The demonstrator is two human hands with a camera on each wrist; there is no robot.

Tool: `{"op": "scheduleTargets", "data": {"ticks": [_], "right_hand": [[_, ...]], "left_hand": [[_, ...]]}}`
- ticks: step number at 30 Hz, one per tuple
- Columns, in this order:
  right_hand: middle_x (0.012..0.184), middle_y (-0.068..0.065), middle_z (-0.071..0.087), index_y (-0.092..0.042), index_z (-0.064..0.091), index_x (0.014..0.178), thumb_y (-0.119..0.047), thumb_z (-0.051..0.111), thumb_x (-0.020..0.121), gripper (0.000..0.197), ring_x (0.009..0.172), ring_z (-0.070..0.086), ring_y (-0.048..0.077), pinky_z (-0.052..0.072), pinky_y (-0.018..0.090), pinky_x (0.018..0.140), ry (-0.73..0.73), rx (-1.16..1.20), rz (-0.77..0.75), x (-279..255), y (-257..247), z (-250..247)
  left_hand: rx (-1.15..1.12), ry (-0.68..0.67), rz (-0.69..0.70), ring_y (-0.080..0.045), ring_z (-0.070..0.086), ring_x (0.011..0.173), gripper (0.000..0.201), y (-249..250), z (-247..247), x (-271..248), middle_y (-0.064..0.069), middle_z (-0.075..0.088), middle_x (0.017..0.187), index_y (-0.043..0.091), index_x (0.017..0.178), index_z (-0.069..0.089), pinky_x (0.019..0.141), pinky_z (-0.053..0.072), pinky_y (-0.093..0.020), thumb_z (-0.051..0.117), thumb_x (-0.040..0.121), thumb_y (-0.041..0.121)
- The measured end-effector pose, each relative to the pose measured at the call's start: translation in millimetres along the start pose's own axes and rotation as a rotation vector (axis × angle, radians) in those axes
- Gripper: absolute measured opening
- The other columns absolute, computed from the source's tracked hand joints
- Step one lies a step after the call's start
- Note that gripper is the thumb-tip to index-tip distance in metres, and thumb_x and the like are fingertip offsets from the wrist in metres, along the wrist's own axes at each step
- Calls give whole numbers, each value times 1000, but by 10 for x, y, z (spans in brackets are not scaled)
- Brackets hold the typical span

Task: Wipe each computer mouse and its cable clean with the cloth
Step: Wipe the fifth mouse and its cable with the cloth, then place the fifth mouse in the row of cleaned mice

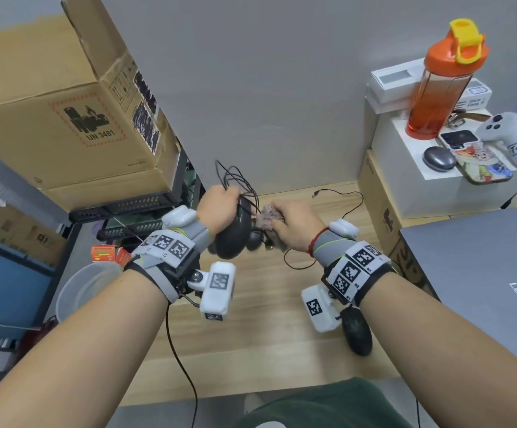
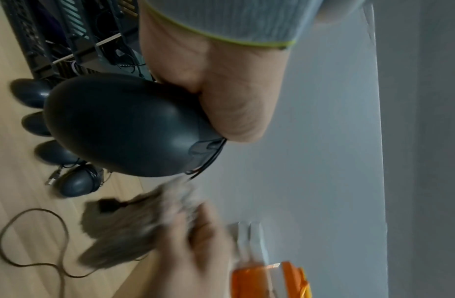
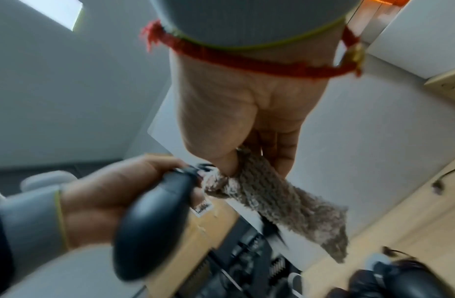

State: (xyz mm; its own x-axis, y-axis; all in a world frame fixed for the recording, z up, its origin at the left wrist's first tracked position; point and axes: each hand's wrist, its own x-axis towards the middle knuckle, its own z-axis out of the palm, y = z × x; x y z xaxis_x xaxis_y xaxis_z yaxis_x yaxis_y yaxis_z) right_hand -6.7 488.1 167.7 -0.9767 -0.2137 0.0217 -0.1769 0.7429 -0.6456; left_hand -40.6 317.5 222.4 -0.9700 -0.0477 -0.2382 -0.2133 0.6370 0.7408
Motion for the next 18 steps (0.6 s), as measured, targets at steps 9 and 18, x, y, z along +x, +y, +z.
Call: {"op": "scheduleTargets", "data": {"ticks": [9, 18], "right_hand": [[93, 4, 64, -9, 64, 96, -29, 63, 91, 21, 93, 60, 26, 41, 27, 73, -228, -40, 371, -306, 697, 581], [110, 3, 69, -24, 66, 101, -32, 55, 96, 14, 105, 62, 26, 48, 34, 92, -31, 145, 363, 18, 442, 429]], "left_hand": [[-17, 59, -8, -37, 59, 76, 56, -130, -269, 62, -28, 65, 85, -7, 77, 58, 82, 51, -51, 38, 73, 46], [70, -123, -43, -42, 67, 73, 57, -384, -109, -10, -33, 67, 83, -1, 73, 60, 86, 53, -61, 41, 68, 52]]}}
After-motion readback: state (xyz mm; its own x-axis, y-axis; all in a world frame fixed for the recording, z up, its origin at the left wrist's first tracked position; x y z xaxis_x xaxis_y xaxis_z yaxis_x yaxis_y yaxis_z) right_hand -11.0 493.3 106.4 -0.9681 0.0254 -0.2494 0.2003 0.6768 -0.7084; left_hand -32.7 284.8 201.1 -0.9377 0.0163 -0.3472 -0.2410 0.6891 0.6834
